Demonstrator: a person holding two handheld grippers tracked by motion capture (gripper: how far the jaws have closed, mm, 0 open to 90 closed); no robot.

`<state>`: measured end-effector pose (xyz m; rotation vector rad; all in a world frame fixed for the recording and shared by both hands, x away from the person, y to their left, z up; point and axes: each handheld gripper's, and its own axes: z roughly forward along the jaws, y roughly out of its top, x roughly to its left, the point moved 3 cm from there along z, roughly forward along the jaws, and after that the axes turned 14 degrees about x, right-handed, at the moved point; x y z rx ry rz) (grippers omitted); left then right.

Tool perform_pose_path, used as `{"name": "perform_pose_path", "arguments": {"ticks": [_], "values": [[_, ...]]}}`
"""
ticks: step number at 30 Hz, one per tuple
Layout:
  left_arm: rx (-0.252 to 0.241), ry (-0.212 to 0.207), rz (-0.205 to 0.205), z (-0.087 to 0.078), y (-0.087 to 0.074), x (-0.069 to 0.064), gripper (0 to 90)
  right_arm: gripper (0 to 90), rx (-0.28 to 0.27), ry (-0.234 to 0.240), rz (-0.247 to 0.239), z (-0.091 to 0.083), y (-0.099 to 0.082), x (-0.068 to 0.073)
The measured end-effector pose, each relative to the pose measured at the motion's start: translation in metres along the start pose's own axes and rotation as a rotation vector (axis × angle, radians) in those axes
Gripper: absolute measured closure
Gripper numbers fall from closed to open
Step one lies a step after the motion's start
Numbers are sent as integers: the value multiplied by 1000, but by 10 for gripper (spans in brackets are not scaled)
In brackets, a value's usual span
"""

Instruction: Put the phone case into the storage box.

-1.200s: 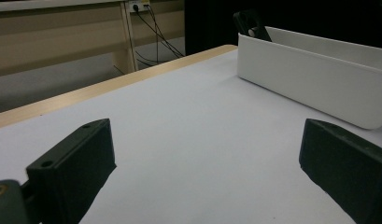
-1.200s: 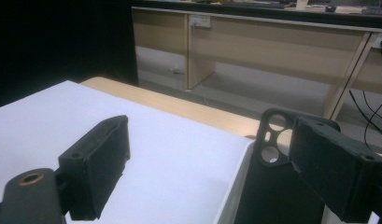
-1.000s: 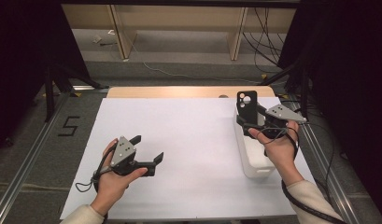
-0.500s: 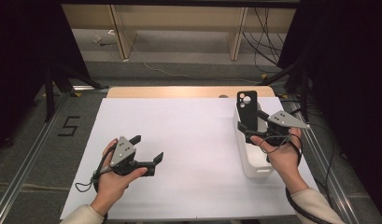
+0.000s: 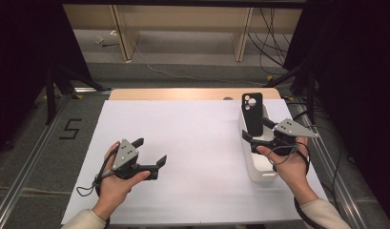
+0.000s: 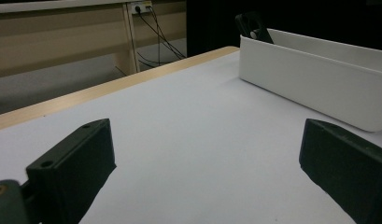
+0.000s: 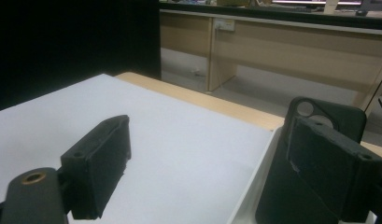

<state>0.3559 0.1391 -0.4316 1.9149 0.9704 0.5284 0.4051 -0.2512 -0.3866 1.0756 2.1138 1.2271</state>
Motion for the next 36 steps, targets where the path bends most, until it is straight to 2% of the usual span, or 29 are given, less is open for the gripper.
{"name": "perform_pose_path", "arguments": {"ticks": [36], "values": [[-1,0,-3,0,0,1,28,153,10,87,-61,-8,-24,20]]}}
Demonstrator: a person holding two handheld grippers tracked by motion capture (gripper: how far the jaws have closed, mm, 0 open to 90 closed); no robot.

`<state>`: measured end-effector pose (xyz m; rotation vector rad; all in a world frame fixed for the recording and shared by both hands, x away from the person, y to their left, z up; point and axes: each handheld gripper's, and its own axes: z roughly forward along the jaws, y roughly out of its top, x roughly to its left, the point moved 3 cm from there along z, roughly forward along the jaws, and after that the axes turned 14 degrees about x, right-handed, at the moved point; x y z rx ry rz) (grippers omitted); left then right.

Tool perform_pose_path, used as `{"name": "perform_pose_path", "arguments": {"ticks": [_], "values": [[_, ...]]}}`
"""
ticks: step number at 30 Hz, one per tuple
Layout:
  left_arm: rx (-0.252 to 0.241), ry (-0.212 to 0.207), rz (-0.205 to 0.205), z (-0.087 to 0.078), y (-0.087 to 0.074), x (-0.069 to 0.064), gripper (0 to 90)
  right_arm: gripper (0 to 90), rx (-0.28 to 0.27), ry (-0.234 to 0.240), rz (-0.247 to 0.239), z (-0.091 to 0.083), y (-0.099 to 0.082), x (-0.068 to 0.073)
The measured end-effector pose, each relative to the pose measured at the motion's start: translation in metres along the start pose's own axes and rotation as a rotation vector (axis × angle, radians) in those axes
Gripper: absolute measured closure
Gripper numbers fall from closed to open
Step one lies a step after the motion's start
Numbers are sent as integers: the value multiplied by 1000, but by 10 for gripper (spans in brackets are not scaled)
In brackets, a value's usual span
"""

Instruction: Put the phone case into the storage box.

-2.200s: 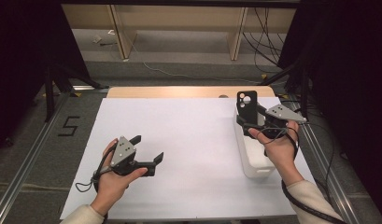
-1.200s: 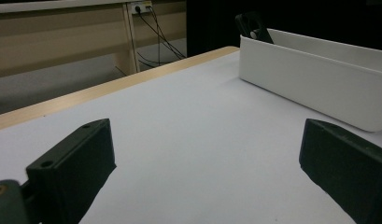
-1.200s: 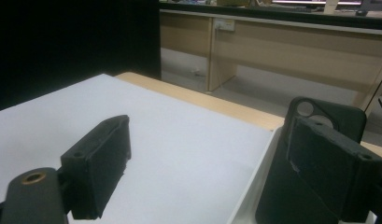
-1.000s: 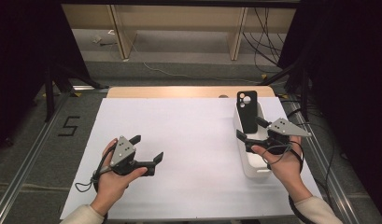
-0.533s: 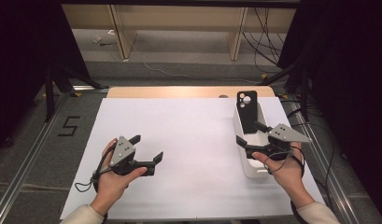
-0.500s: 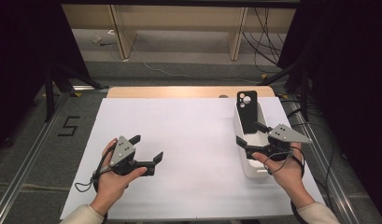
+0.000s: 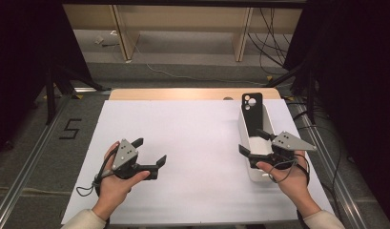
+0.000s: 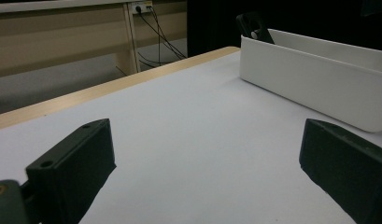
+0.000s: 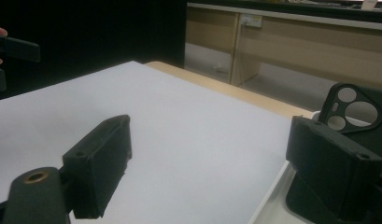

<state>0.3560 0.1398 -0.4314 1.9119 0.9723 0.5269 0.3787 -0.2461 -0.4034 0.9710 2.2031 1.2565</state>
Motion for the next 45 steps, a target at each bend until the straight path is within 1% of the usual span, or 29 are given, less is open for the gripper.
{"name": "perform_pose_path", "arguments": {"ticks": [6,18,31,45], "values": [[0,0,0,0,0,0,28,154,1,6,-5,1,-2,3],[0,0,-1,0,0,0,27,157,-1,23,-18,-4,-8,9],[-1,1,-1,0,0,0,27,156,1,25,-27,-8,-15,11],[0,1,-2,0,0,0,27,156,4,27,-42,-7,-17,15]]}}
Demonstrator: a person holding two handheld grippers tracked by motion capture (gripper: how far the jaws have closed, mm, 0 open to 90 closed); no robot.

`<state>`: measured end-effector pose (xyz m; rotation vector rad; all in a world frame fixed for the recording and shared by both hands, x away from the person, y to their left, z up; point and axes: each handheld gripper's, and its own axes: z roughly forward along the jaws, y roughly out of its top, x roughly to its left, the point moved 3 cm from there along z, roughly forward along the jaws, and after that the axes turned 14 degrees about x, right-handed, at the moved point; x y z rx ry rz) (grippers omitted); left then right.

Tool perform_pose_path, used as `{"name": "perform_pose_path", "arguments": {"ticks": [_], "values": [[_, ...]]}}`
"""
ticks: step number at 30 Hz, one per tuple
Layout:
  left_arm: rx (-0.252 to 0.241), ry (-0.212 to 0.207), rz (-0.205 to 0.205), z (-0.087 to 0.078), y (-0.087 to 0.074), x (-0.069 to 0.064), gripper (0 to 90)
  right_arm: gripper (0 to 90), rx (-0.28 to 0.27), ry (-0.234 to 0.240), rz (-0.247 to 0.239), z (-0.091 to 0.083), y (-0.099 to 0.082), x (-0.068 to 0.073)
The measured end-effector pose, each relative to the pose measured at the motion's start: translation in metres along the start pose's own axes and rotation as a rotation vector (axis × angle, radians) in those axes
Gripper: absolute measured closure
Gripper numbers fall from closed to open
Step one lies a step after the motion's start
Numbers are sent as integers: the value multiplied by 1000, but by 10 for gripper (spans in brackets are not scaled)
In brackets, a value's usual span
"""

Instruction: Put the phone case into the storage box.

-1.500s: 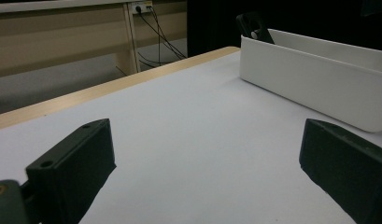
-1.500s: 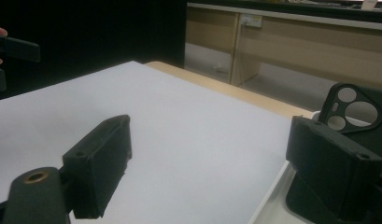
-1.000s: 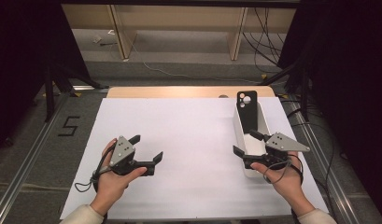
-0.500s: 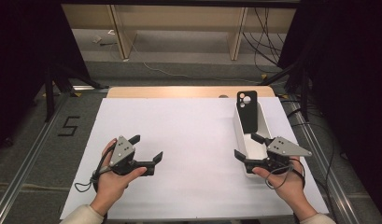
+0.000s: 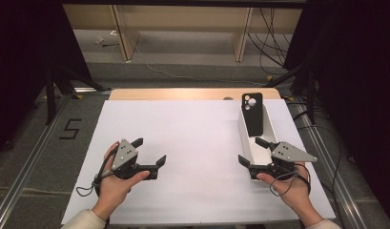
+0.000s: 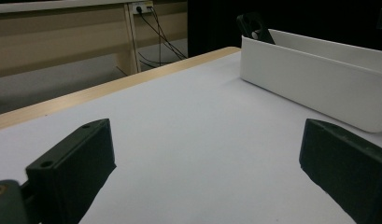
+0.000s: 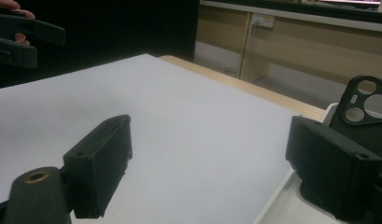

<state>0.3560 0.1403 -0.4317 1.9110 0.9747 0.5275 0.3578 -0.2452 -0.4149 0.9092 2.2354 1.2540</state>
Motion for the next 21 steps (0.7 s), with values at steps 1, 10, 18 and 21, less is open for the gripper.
{"name": "perform_pose_path", "arguments": {"ticks": [1,10,18,21], "values": [[0,0,0,0,0,0,28,156,2,0,1,1,-1,0],[0,3,1,0,0,0,28,155,-4,2,6,3,-2,1],[2,1,0,0,0,1,29,155,-12,-3,11,2,-3,0],[3,1,-2,0,-1,0,31,155,-14,-5,10,3,-3,0]]}}
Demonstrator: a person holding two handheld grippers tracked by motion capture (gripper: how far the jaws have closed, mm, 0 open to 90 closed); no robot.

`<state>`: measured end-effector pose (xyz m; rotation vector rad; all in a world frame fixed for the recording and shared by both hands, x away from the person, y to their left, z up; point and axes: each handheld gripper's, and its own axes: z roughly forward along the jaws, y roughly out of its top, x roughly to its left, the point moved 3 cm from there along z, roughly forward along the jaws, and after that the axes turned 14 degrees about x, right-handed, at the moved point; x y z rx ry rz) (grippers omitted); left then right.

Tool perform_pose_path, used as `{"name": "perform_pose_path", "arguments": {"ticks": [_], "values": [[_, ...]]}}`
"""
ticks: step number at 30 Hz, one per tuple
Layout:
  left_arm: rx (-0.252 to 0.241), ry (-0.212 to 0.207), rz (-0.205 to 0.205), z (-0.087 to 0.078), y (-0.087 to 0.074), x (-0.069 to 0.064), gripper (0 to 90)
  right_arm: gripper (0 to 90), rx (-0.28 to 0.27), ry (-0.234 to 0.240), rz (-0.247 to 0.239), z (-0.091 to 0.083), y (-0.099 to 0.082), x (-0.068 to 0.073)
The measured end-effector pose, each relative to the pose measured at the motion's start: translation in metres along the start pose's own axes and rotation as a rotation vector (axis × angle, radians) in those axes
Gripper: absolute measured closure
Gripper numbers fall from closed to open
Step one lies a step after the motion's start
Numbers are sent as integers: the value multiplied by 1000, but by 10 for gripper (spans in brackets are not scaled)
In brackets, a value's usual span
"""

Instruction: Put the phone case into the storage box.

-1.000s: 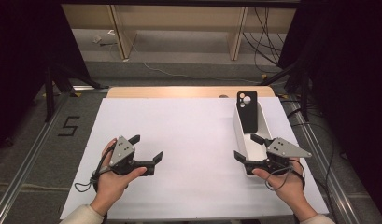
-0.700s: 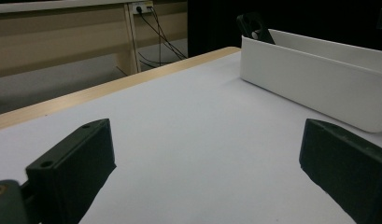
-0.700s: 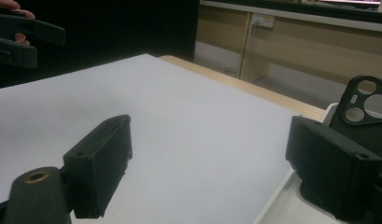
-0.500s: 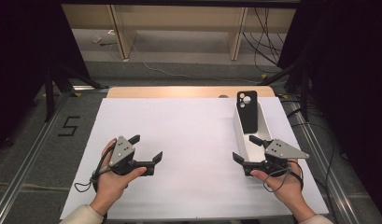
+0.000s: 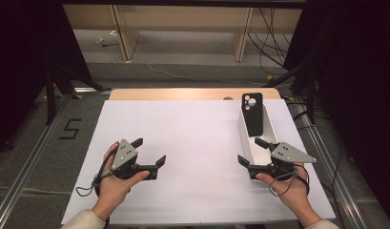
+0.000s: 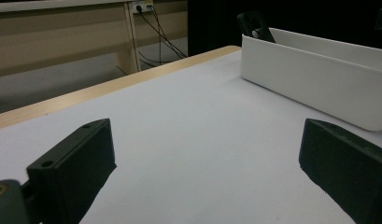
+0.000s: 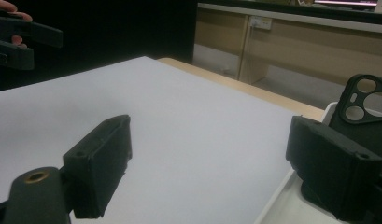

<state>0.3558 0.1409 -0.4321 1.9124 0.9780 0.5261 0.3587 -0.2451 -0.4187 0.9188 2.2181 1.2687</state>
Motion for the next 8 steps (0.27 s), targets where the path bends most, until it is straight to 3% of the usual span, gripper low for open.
{"name": "perform_pose_path", "arguments": {"ticks": [8], "values": [[-2,3,1,0,0,1,32,158,-9,3,-2,0,1,-1]]}}
